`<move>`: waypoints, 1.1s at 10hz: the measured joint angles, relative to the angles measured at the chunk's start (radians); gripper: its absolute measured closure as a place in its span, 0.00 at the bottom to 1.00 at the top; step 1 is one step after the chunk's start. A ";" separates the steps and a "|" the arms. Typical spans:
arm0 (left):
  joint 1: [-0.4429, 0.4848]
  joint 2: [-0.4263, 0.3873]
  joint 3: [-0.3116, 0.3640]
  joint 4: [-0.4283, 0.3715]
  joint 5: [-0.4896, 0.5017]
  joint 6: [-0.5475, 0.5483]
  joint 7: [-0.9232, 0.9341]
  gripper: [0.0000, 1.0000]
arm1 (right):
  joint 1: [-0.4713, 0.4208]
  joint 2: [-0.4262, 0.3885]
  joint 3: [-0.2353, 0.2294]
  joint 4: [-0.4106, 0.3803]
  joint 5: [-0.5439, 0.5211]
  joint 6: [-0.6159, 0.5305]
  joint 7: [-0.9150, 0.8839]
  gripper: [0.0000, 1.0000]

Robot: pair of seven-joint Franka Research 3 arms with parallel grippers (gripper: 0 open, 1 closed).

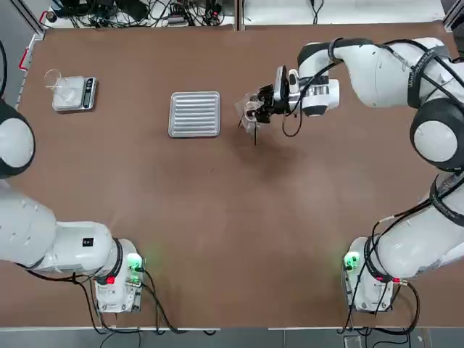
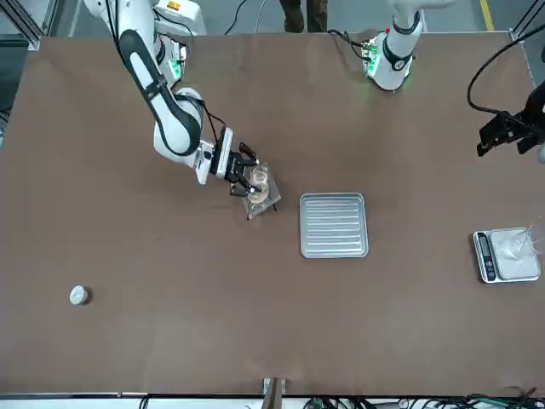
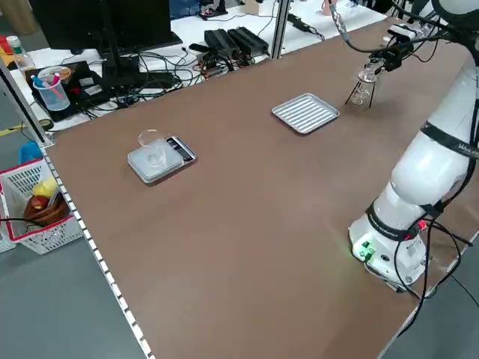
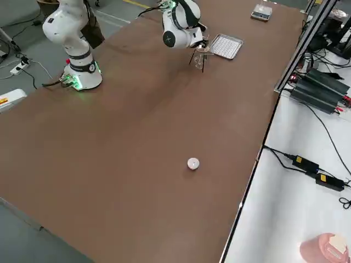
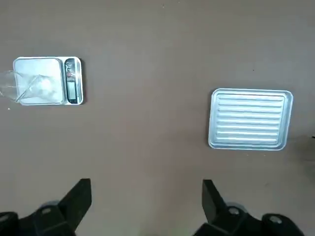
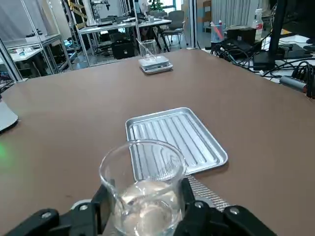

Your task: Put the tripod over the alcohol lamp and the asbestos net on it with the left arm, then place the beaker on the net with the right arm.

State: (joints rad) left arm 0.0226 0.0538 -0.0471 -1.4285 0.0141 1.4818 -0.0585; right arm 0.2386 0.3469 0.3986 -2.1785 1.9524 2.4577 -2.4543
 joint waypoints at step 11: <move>0.004 -0.008 -0.003 0.010 0.000 0.023 0.000 0.01 | 0.000 0.013 -0.006 0.002 0.004 0.003 -0.008 0.30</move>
State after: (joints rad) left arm 0.0262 0.0461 -0.0501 -1.4188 0.0146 1.5047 -0.0583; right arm 0.2385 0.3596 0.3921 -2.1763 1.9561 2.4603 -2.4621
